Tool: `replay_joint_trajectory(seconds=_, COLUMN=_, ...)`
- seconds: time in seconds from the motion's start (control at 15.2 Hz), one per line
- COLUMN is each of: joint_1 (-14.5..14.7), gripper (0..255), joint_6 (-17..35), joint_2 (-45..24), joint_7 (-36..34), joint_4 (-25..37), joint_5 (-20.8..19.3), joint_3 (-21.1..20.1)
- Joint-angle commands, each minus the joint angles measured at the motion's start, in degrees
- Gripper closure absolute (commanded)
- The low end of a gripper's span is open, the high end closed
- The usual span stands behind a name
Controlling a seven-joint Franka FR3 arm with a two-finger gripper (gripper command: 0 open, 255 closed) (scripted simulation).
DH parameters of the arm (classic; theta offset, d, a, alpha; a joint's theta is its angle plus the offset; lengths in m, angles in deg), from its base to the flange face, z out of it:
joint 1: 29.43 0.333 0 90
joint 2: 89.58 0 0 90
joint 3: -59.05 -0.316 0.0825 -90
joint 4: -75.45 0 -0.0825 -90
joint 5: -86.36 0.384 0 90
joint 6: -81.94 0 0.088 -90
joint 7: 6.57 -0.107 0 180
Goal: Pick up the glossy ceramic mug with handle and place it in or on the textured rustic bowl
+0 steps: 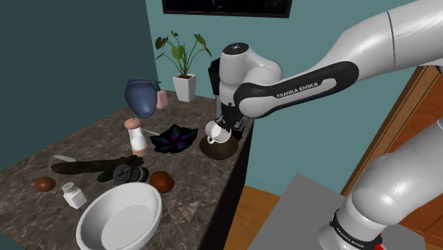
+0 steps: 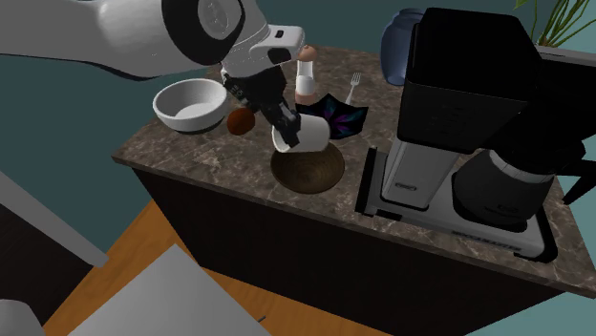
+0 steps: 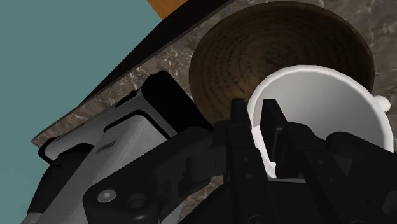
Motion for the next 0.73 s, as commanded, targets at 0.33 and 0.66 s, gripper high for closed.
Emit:
replay_joint_trajectory(seconds=0.33, joint_1=-0.5, gripper=255, joint_6=5.0, joint_2=-2.0, joint_7=-2.1, joint_4=-3.3, joint_5=-1.8, joint_3=-0.5)
replay_joint_trajectory(seconds=0.66, joint_1=-1.2, gripper=255, joint_6=9.2, joint_2=-4.3, joint_7=-4.6, joint_4=-5.6, joint_5=-3.9, joint_3=-1.1)
